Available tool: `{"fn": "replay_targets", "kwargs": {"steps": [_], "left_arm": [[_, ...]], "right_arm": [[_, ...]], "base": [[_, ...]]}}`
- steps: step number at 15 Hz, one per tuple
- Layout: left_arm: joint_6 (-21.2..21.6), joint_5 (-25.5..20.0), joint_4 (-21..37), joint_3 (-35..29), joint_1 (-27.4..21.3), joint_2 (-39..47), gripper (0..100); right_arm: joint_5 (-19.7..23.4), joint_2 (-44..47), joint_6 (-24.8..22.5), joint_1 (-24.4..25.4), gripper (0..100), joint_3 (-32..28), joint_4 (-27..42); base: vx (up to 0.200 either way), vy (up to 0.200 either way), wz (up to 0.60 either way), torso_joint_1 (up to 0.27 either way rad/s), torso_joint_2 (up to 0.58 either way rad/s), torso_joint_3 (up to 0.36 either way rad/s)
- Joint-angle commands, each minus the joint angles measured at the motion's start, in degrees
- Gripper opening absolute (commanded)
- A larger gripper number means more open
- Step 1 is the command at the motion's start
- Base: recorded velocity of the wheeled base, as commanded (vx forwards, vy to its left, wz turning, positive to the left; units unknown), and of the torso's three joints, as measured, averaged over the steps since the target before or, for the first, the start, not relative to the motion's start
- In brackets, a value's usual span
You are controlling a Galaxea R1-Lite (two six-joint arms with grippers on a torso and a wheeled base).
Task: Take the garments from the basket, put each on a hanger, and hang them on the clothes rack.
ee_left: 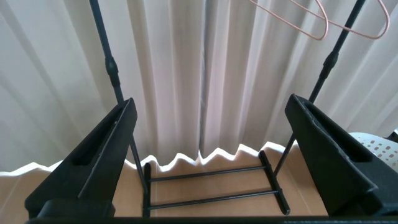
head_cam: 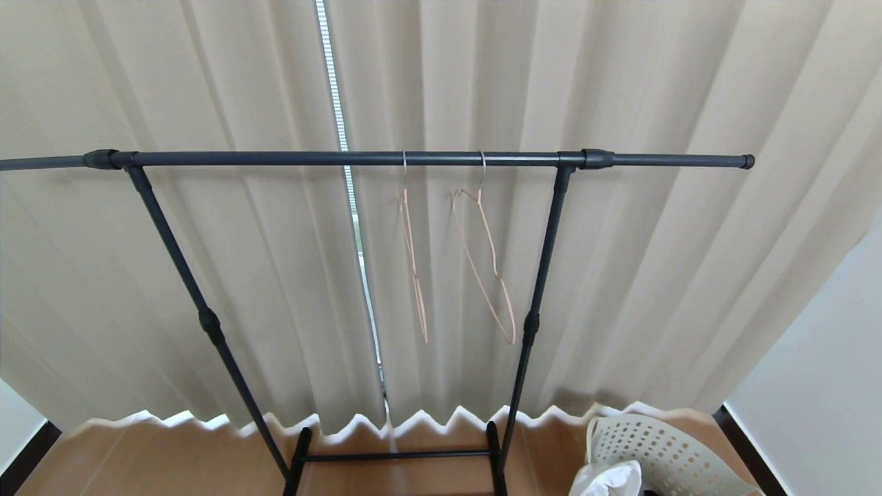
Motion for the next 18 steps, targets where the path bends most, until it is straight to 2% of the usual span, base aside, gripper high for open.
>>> {"fn": "replay_targets", "kwargs": {"steps": [1,9,18], "left_arm": [[0.0,0.0,0.0,0.0,0.0,0.1,100],[0.0,0.0,0.0,0.0,0.0,0.1,100],[0.0,0.0,0.0,-0.1,0.0,0.1,100]], "right_arm": [[0.0,0.1,0.0,0.0,100,0.0,0.0],[0.0,0.1,0.0,0.1,100,0.0,0.0],[0.0,0.1,0.2,0.1,100,0.0,0.0]], "base": [[0.000,0.000,0.00,-0.149,0.35,0.198],[0.000,0.000,0.00,-0.163,0.39,0.223],[0.000,0.000,0.00,-0.205,0.54,0.328]]}}
